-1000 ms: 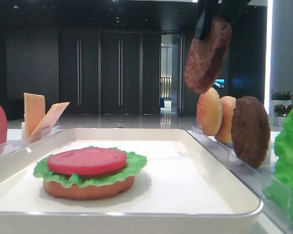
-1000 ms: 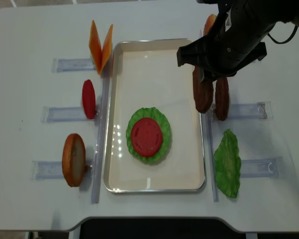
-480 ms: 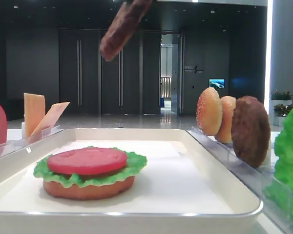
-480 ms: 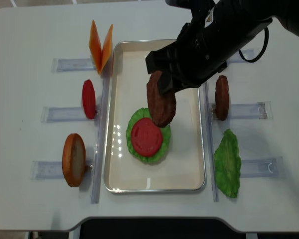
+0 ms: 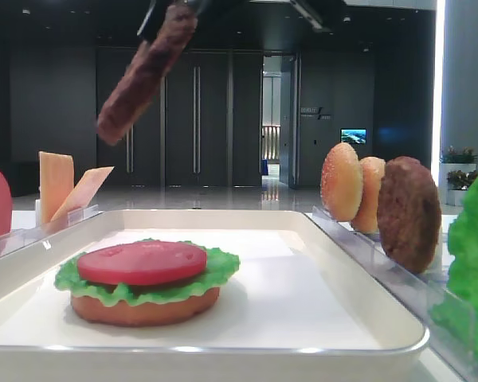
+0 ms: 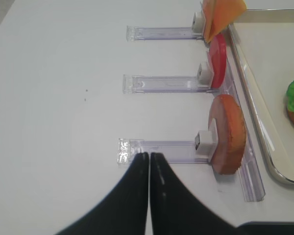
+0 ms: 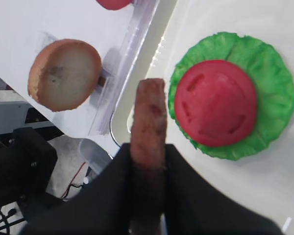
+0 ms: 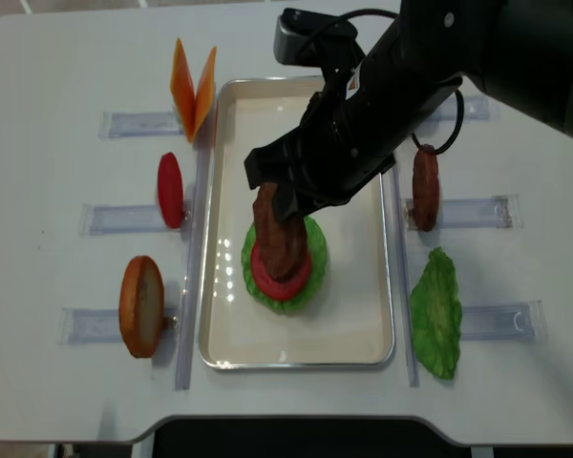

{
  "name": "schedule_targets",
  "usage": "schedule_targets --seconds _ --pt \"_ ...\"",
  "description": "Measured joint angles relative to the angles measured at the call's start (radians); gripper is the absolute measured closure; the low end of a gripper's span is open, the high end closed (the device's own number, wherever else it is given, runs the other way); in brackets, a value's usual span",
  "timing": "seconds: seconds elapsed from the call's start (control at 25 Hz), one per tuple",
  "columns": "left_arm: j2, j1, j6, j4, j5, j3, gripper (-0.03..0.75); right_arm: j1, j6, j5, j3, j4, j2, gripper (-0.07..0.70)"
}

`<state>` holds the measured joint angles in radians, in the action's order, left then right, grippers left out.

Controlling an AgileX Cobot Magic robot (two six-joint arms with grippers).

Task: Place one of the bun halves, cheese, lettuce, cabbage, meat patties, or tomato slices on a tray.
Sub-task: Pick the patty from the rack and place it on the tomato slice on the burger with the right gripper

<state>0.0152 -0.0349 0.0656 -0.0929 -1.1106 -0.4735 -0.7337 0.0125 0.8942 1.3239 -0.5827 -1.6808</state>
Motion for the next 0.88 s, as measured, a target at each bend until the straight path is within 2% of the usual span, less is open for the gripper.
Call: schedule_targets --seconds 0.16,0.48,0.88 --pt "0.0 0.0 0.0 0.0 0.0 0.0 0.722 -0.021 -0.026 -0.029 0.0 -0.034 -0.024 0.512" --pt "0.0 0.0 0.0 0.0 0.0 0.0 0.722 -0.039 -0.183 -0.088 0.0 -0.196 -0.091 0.512" --pt "0.0 0.0 0.0 0.0 0.0 0.0 0.722 -0.025 -0.241 -0.132 0.0 -0.217 -0.189 0.512"
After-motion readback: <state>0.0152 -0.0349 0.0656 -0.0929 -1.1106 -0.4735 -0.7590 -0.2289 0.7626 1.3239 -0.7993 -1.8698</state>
